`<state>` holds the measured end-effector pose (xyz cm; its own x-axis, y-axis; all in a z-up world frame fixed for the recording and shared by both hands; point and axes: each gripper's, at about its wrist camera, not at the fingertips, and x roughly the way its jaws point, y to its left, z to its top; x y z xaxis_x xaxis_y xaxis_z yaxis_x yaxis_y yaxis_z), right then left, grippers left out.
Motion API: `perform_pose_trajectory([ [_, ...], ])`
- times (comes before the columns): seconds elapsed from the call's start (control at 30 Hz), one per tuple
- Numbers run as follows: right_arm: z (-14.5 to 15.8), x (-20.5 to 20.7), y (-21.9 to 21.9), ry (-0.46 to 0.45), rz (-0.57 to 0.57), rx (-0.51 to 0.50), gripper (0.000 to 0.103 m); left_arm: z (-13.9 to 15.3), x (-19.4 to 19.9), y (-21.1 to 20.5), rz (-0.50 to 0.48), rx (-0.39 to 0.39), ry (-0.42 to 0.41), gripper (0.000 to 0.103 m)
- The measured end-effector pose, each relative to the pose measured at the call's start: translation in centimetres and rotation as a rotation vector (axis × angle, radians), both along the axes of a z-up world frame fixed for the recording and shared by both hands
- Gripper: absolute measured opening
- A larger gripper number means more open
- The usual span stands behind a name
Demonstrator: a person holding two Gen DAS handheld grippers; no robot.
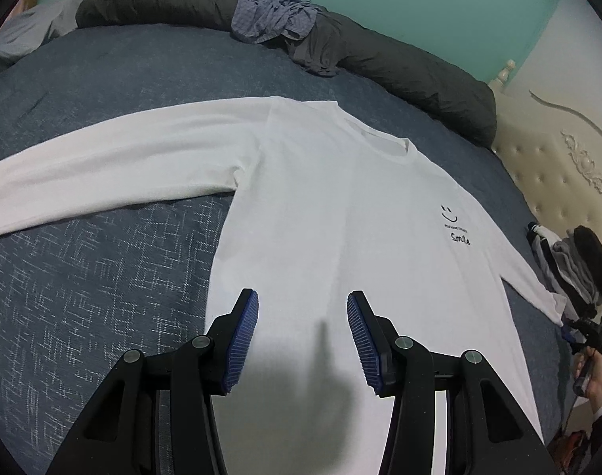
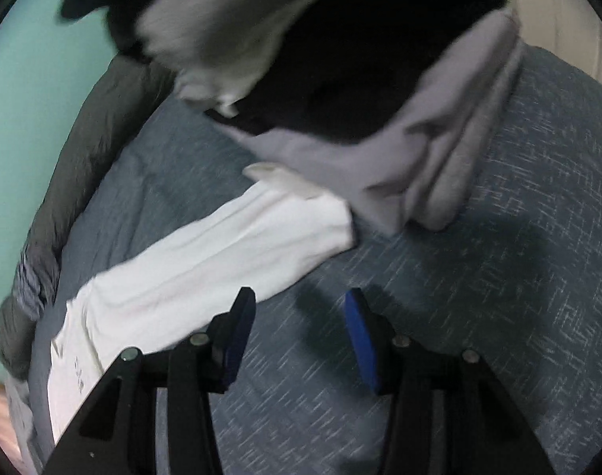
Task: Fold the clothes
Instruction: 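Move the open right tool along the sleeve toward its cuff, then grasp the sleeve cuff with the right tool, fold it across the shirt body, release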
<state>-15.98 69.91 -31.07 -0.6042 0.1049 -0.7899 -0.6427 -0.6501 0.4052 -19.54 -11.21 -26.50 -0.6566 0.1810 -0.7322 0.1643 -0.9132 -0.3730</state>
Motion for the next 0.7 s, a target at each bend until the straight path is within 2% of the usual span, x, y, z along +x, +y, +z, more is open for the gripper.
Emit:
perform_pose_trajectory([
  [0.2, -0.7, -0.4, 2.0, 0.019, -0.084, -0.021, 0.048, 0.2, 0.1, 0.0, -0.002, -0.009, 0.001, 0.051],
  [0.37, -0.8, -1.0, 2.1, 0.022, -0.097, 0.010, 0.047, 0.5, 0.1, -0.3, 0.007, -0.013, 0.006, 0.051],
  [0.4, -0.8, -1.3, 1.9, 0.018, -0.091, 0.020, 0.045, 0.5, 0.0, -0.3, 0.007, -0.013, 0.006, 0.051],
  [0.47, -0.8, -1.9, 1.3, 0.001, -0.069, 0.051, 0.023, 0.5, 0.0, -0.3, 0.007, -0.012, 0.005, 0.051],
  [0.57, -0.5, -2.8, 0.2, -0.007, -0.024, 0.101, 0.009, 0.4, 0.0, -0.3, 0.007, -0.008, 0.005, 0.051],
  [0.7, 0.4, -3.7, -1.2, 0.023, 0.029, 0.128, 0.004, 0.3, 0.1, -0.6, 0.014, -0.006, 0.007, 0.051],
])
